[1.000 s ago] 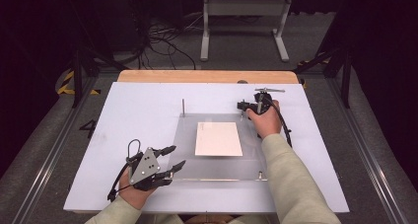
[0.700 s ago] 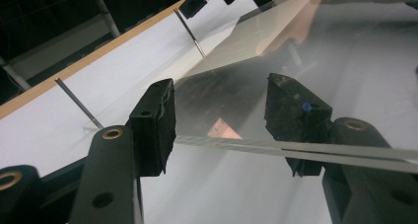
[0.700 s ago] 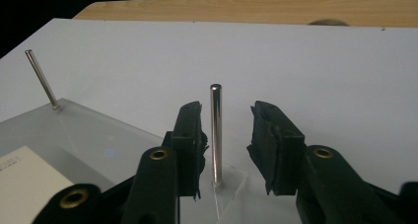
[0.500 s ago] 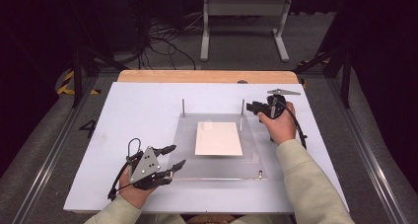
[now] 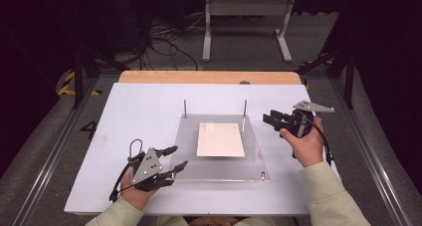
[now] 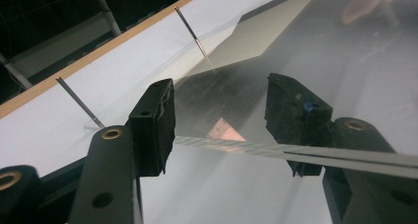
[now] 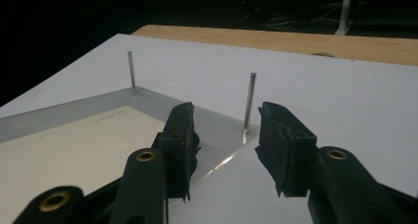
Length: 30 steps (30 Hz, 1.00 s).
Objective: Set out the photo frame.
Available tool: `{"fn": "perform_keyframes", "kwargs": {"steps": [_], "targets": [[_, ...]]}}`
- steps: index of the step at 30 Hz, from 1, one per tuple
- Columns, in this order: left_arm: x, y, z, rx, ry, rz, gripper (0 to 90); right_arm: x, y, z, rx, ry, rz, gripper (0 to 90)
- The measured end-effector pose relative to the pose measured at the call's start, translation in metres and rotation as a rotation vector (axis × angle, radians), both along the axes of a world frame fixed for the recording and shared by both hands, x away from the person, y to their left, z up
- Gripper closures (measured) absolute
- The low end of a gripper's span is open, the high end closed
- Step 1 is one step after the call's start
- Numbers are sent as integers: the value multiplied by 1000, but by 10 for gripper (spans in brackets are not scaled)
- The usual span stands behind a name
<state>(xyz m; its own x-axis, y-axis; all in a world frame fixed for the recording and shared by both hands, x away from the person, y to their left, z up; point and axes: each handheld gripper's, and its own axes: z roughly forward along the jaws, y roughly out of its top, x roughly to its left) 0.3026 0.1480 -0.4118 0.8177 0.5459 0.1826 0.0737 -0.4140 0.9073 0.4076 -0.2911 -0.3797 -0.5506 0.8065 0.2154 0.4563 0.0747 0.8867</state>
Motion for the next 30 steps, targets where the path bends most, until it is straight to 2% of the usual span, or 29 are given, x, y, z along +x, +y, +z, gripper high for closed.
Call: {"fn": "perform_keyframes", "kwargs": {"steps": [4, 8, 9, 11, 16, 18, 22, 26, 27, 30], "targets": [[0, 0, 0, 2, -3, 2, 448, -22, 0, 5, -5, -28, 24, 540], [0, 0, 0, 3, -3, 2, 447, -37, -2, 2, 37, -66, 39, 523], [0, 0, 0, 4, -3, 1, 448, -40, 0, 1, 4, -53, 64, 525], [0, 0, 0, 4, -4, -1, 448, -46, 0, 2, -19, -71, 83, 527], [0, -1, 0, 12, -4, 11, 443, -62, -2, 6, -9, -79, 94, 569], [0, -1, 0, 11, -2, 13, 443, -70, -4, 8, -14, -91, 117, 564], [1, -1, 0, 12, 0, 13, 443, -83, -7, 7, -56, -103, 167, 516], [1, -1, 0, 12, 0, 13, 443, -94, -7, 3, -133, -134, 222, 385], [1, -1, 0, 13, 0, 13, 443, -97, -7, 2, -156, -135, 239, 373], [0, -1, 0, 12, -2, 14, 442, -102, -6, -3, -177, -119, 261, 345]]}}
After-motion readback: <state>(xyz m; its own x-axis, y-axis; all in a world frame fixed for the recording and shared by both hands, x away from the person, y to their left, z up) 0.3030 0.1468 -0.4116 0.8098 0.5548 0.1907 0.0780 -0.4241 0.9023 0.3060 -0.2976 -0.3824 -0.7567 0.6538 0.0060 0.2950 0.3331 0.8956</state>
